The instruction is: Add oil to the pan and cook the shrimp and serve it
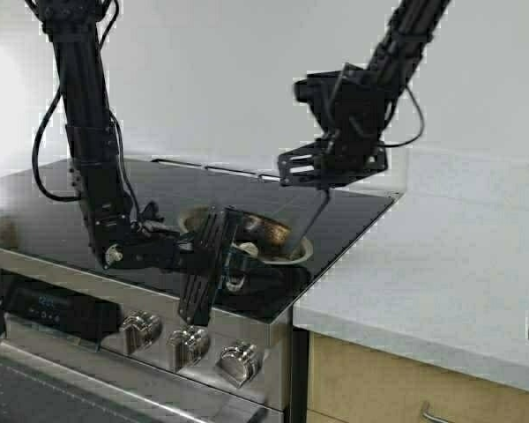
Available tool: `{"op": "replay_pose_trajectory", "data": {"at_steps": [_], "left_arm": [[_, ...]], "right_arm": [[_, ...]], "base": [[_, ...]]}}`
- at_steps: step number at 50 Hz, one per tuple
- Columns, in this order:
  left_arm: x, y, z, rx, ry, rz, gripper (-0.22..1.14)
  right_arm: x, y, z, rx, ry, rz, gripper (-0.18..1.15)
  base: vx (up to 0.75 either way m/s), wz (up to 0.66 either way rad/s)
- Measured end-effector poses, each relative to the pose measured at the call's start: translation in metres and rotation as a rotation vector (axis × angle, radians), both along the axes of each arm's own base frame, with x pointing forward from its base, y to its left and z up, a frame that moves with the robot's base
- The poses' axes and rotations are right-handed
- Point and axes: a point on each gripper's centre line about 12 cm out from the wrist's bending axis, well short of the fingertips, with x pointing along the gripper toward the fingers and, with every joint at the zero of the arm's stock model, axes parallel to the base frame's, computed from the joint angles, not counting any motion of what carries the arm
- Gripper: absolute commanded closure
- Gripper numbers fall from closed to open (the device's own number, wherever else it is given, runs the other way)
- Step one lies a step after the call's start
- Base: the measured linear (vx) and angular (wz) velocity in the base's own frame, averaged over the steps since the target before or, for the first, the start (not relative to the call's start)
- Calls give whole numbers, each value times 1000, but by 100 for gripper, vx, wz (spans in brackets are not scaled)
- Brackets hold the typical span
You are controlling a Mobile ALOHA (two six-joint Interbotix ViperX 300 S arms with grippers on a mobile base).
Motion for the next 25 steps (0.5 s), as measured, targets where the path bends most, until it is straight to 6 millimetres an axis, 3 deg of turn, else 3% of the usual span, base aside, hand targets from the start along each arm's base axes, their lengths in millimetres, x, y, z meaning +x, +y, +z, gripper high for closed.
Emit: {"op": "replay_pose_trajectory", "data": {"at_steps": [6,12,25], "left_arm": [[2,-1,1,-4,-4,7,89],[3,-1,1,-7,-4,20,89],[4,-2,1,-8,-3,31,89]], "right_arm": [[-9,11,-2,-27,2,28,90],[-30,19,-12,-56,16,57,90],[-72,17,-28,-93,28,69,90]], "base": [[0,0],[0,0],[0,0]]}}
